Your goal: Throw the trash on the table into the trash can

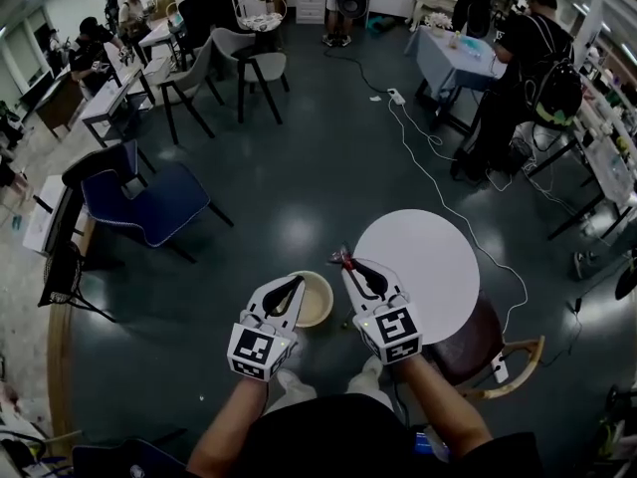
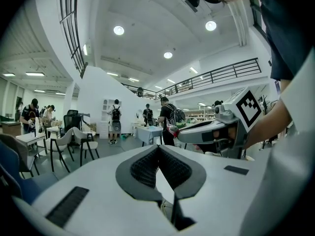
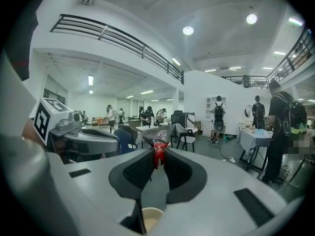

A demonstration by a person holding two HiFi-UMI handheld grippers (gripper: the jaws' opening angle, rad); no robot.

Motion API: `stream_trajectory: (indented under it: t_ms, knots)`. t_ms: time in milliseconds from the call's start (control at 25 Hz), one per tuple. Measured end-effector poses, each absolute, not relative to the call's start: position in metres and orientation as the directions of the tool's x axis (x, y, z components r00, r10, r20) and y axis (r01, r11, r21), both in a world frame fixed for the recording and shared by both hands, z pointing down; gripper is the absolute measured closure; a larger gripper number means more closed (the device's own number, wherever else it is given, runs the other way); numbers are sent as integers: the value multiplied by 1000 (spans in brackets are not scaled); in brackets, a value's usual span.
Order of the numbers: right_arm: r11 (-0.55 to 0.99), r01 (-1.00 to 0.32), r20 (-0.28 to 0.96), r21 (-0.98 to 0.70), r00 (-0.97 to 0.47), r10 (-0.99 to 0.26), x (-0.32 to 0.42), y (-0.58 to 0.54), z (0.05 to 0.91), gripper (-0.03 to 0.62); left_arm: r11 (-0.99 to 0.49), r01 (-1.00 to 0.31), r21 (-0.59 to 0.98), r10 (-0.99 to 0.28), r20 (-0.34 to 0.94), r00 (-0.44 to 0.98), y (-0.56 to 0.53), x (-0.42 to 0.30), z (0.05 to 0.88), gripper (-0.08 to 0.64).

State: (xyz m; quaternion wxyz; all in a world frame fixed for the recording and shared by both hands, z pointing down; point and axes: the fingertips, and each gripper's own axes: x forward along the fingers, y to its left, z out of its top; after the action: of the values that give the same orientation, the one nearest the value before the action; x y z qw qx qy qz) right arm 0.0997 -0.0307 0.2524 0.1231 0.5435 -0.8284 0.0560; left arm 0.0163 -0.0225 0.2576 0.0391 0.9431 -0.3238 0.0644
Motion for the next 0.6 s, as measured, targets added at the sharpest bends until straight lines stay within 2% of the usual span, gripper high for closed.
stream_trajectory:
  t_ms: [320,600]
  knots:
    - [420,-907,277,35,-395,-876,23,-39,259,525,-781,-623,42,-611,154,777,-30,-57,263,545]
    - [421,-907,307,14,-397,-865,-16,-43,280,525,-776,-628,62,-611,174,773,-33,-100,280,545]
